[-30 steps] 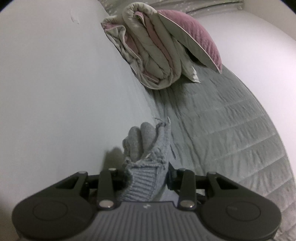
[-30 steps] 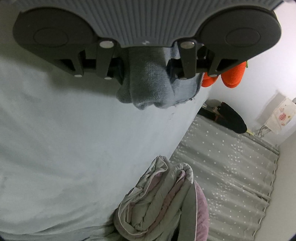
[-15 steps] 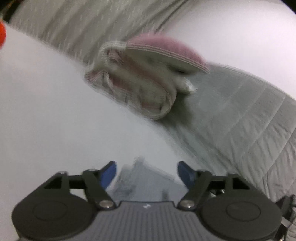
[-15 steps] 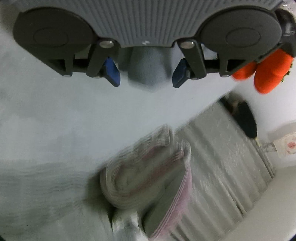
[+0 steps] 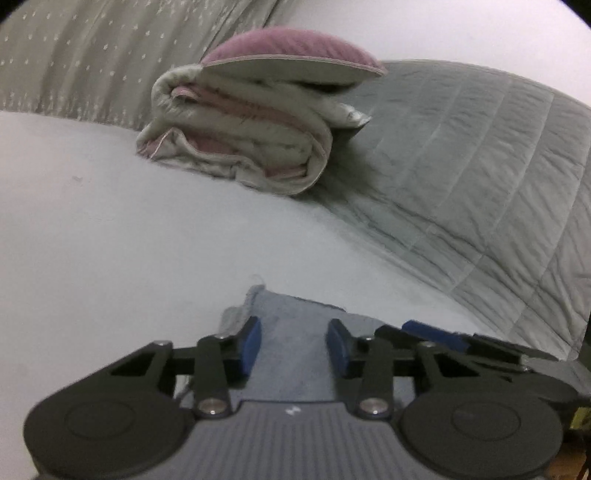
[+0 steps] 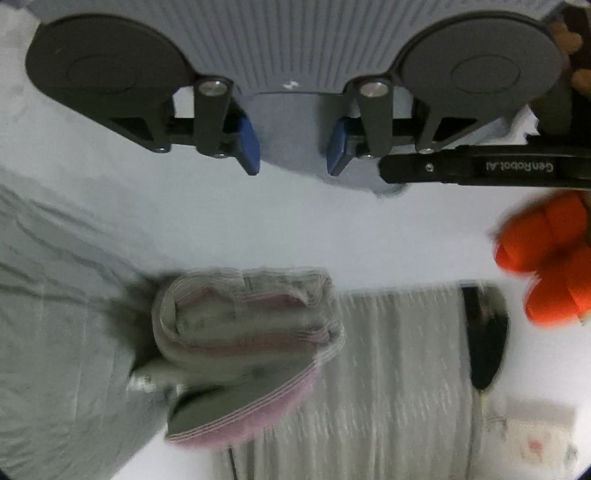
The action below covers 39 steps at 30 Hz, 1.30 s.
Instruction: Fold clothes
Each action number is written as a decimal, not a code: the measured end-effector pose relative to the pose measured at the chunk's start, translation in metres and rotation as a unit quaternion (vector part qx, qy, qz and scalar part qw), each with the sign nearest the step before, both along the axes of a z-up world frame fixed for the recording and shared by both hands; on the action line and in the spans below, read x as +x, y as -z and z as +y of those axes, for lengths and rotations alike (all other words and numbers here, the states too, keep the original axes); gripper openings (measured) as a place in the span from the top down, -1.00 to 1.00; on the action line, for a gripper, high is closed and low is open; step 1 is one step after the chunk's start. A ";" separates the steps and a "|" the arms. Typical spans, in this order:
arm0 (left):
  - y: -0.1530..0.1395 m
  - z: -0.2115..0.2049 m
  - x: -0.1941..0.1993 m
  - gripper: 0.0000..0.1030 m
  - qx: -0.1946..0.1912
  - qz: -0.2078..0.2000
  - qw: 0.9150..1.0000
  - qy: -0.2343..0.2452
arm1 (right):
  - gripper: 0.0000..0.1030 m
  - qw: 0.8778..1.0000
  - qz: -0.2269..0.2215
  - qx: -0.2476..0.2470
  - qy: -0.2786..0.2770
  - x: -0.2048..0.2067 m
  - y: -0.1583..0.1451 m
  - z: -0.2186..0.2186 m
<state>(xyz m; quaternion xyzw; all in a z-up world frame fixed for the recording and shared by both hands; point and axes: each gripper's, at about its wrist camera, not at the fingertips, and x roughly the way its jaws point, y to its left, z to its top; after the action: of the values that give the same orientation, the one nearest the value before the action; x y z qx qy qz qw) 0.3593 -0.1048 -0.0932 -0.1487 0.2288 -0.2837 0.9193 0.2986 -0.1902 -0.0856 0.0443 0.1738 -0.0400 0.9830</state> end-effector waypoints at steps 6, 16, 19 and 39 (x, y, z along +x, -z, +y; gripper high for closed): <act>-0.015 0.012 0.001 -0.08 -0.017 0.025 0.999 -0.008 | 0.03 0.999 0.024 0.044 0.022 -0.002 -0.010 -0.013; 0.003 0.050 0.033 -0.40 -0.097 0.173 0.980 -0.001 | -0.43 0.964 0.135 0.231 0.008 -0.011 -0.020 -0.062; 0.019 0.051 0.038 -0.19 -0.143 0.210 0.967 0.025 | -0.44 0.947 0.146 0.284 -0.028 -0.007 -0.003 -0.066; 0.002 -0.006 0.034 -0.11 -0.091 0.087 0.991 -0.045 | -0.28 0.975 -0.002 0.213 0.070 -0.003 0.000 -0.067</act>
<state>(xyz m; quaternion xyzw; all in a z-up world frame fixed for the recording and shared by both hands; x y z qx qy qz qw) 0.3928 -0.1112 -0.0951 -0.2660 0.2739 -0.2479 0.8904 0.2957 -0.2572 -0.0851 0.2645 0.1730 -0.0706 0.9461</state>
